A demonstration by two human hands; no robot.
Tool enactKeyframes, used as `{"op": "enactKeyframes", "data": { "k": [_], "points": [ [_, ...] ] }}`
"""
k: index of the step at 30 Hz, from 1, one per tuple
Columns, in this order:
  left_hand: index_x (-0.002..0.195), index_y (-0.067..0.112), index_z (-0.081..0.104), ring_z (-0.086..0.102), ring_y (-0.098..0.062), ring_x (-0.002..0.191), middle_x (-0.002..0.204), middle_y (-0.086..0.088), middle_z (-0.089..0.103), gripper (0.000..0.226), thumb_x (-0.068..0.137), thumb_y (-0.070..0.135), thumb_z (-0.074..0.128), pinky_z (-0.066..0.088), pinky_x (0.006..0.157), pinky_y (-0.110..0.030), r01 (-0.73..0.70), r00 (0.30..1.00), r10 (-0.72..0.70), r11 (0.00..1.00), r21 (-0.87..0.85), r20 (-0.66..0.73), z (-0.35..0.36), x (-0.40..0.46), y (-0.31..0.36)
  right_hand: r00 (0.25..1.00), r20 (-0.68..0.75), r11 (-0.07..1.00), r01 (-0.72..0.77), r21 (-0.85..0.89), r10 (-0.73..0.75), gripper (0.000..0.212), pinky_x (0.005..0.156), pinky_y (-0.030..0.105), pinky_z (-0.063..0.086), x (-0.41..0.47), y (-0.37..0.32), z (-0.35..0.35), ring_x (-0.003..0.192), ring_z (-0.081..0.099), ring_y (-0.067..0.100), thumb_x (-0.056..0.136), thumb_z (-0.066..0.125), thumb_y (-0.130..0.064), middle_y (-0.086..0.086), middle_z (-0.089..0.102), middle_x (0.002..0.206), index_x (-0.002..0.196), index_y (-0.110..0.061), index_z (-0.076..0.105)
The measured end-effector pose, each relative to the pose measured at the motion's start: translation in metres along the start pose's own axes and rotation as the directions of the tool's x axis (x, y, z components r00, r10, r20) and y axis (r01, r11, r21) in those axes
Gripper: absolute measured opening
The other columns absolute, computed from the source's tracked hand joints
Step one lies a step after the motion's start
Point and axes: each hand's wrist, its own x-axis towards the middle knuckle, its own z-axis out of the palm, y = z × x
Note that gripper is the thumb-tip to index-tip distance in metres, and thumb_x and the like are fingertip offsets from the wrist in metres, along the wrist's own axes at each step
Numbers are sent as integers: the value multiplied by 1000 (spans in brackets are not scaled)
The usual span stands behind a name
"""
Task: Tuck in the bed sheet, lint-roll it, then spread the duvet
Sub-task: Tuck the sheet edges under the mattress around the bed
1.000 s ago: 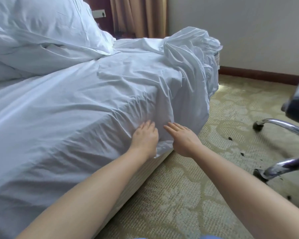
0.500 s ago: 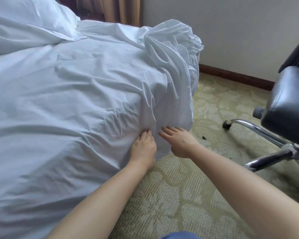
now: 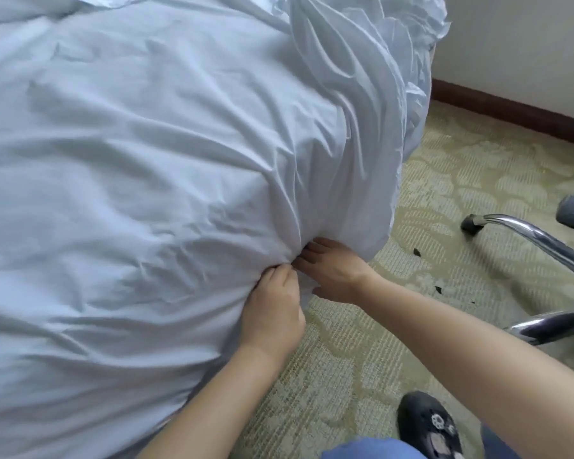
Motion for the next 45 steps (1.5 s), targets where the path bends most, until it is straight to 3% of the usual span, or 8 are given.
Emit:
{"op": "enactKeyframes", "data": {
  "k": [4, 14, 17, 22, 27, 38, 42, 45],
  "points": [
    [105, -9, 66, 66, -32, 97, 105, -19, 68, 58, 48, 0, 58, 54, 85, -39, 62, 991, -70, 995, 74, 113, 29, -5, 6, 959, -281, 994, 52, 101, -21, 73, 89, 39, 53, 4, 3, 28, 92, 67, 28, 36, 86, -23, 7, 71, 99, 106, -11, 70],
    [117, -5, 62, 60, -26, 110, 118, -14, 63, 65, 64, 15, 29, 51, 92, -36, 217, 966, -237, 959, 181, 99, 35, -8, 23, 885, -465, 992, 28, 122, 32, 47, 105, 47, 39, 2, -2, 68, 112, 61, 34, 76, 53, -19, 14, 66, 119, 120, -5, 65],
    [118, -5, 61, 61, -28, 111, 120, -16, 63, 63, 65, 13, 33, 51, 93, -37, 235, 959, -264, 944, 230, 103, 33, -21, 22, 877, -478, 986, 26, 166, 58, 51, 96, 46, 48, 2, -4, 65, 104, 65, 34, 72, 43, -17, 16, 69, 111, 114, -3, 68],
    [117, -3, 63, 66, -29, 103, 116, -14, 66, 74, 44, -11, 70, 55, 84, -38, 245, 959, -276, 919, 308, 61, 23, -48, 18, 820, -572, 972, 124, 200, 13, 46, 75, 36, 56, 4, 7, 51, 82, 68, 30, 47, 71, 0, 9, 71, 87, 92, -7, 73],
    [119, -2, 63, 68, -26, 93, 106, -11, 68, 64, 56, -10, 53, 57, 73, -33, 191, 981, -188, 922, 338, -42, 21, -51, 13, 764, -636, 942, 122, 311, 111, 42, 53, 29, 53, -11, 0, 44, 74, 70, 26, 58, 45, -4, 8, 73, 85, 91, -5, 72],
    [114, 2, 67, 66, -20, 79, 89, -6, 70, 45, 77, 2, 41, 55, 59, -28, 28, 974, 61, 924, 380, -220, 9, -58, 1, 791, -493, 905, -172, 388, 362, 32, 43, 15, 23, -11, 4, 22, 34, 52, 22, 45, 74, -2, -3, 59, 47, 72, -18, 71],
    [90, 4, 74, 66, -18, 65, 74, -4, 69, 31, 81, 2, 44, 54, 58, -27, -53, 946, 178, 909, 414, -270, 14, -47, -8, 874, -239, 881, -336, 334, 424, 23, 51, 25, 32, -6, 3, 22, 63, 66, 29, 77, 62, -11, 4, 70, 69, 95, -22, 70],
    [71, 7, 69, 61, -20, 55, 62, -5, 62, 28, 83, 1, 44, 51, 48, -28, -96, 937, 230, 893, 439, -262, 22, -33, -18, 854, -271, 877, -352, 326, 444, 23, 47, 26, 35, -6, 1, 24, 59, 65, 30, 65, 69, -7, 7, 69, 66, 87, -15, 71]
  ]
}}
